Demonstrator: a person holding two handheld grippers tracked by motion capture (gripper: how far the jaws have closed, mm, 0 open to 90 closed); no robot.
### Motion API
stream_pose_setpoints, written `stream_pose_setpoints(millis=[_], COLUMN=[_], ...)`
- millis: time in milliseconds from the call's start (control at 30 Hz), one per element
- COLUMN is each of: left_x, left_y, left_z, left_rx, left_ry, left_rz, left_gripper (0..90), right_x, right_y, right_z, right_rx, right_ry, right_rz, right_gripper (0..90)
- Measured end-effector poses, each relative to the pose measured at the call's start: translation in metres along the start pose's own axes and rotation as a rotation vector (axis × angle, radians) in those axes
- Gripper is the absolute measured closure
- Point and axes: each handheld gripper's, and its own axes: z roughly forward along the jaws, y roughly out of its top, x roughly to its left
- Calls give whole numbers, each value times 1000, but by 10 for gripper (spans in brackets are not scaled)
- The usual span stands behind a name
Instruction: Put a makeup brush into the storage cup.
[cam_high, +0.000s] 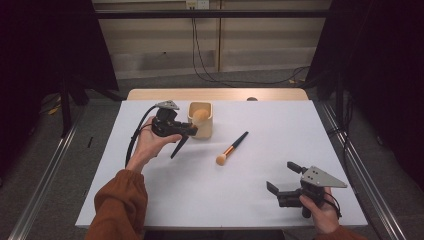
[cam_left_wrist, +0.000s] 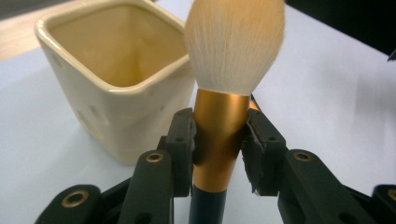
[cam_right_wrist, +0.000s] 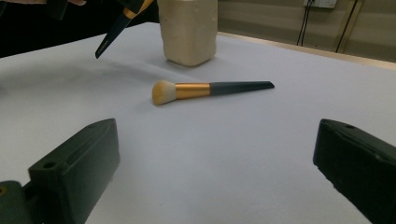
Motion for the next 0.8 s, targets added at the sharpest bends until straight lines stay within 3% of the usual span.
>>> stream_pose_setpoints(millis=[267,333,467,633,800], left_x=[-8,-8,-16,-23,-20], left_y=[-5,-5,-4,0,6], left_z=[-6,-7,-11,-14,-16], left_rx=[-119,-122,-156,-199,-240], left_ry=[32,20,5,9,21], left_rz=[6,1,31,26,24], left_gripper=[663,663,662,663,663], right_x=[0,-1,-1,0,-1], right_y=[0,0,0,0,0], right_z=[-1,-1,0,-1,-1], right_rx=[-4,-6,-5,-7,-8], right_ry=[-6,-6,-8,-6,-6], right_rz=[7,6,7,4,7], right_gripper=[2,2,2,2,2])
